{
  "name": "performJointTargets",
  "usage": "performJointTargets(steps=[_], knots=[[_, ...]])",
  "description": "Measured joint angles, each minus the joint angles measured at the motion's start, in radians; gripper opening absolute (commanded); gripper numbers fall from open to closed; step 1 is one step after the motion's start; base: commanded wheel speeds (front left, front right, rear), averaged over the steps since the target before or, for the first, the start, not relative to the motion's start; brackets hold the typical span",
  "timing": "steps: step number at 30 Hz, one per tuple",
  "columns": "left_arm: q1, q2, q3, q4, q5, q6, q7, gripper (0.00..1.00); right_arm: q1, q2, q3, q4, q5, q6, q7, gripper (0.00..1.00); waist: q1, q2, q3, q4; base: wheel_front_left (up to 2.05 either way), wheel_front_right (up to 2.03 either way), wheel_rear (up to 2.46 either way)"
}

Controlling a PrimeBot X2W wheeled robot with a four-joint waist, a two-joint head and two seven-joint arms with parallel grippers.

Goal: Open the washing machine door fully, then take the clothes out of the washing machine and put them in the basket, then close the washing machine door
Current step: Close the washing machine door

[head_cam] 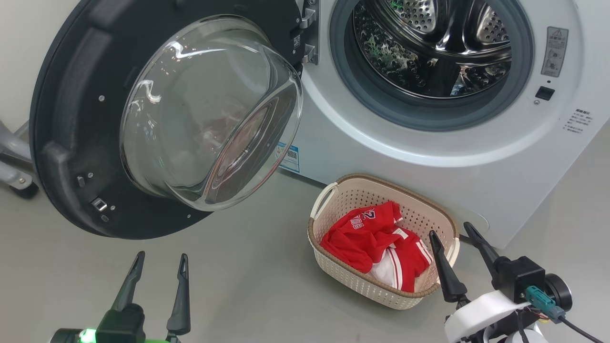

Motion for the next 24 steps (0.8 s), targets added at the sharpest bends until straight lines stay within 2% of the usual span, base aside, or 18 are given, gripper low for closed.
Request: performJointTargets(steps=[2, 3, 12, 16, 23, 24], knots=[[0.000, 0.000, 0.000, -0.001, 0.002, 0.000, 0.000, 0.15, 0.000, 0.002, 0.000, 0.002, 0.000, 0.000, 0.000, 1.00, 0.0000, 0.0000, 0.000, 0.000, 0.00, 0.00, 0.00], [0.000, 0.000, 0.001, -0.002, 0.002, 0.000, 0.000, 0.00, -0.001, 0.002, 0.000, 0.003, 0.000, 0.000, 0.000, 1.00, 0.0000, 0.0000, -0.001, -0.001, 0.00, 0.00, 0.00], [0.004, -0.012, 0.038, -0.024, -0.010, 0.000, -0.023, 0.00, -0.009, 0.003, 0.000, 0.010, 0.000, 0.000, 0.000, 1.00, 0.0000, 0.0000, -0.006, -0.001, 0.00, 0.00, 0.00], [0.004, -0.025, 0.053, -0.065, -0.113, -0.002, -0.050, 0.00, -0.010, 0.003, 0.003, 0.010, 0.000, 0.000, 0.000, 1.00, 0.0000, 0.0000, -0.005, 0.000, 0.00, 0.00, 0.00], [0.001, -0.050, 0.103, -0.159, -0.449, -0.087, -0.080, 0.00, -0.015, 0.003, 0.003, 0.013, 0.000, 0.000, 0.000, 1.00, 0.0000, 0.0000, -0.003, 0.002, 0.00, 0.00, 0.00], [0.001, -0.050, 0.103, -0.159, -0.449, -0.087, -0.080, 0.00, -0.015, 0.003, 0.003, 0.013, 0.000, 0.000, 0.000, 1.00, 0.0000, 0.0000, -0.003, 0.002, 0.00, 0.00, 0.00]])
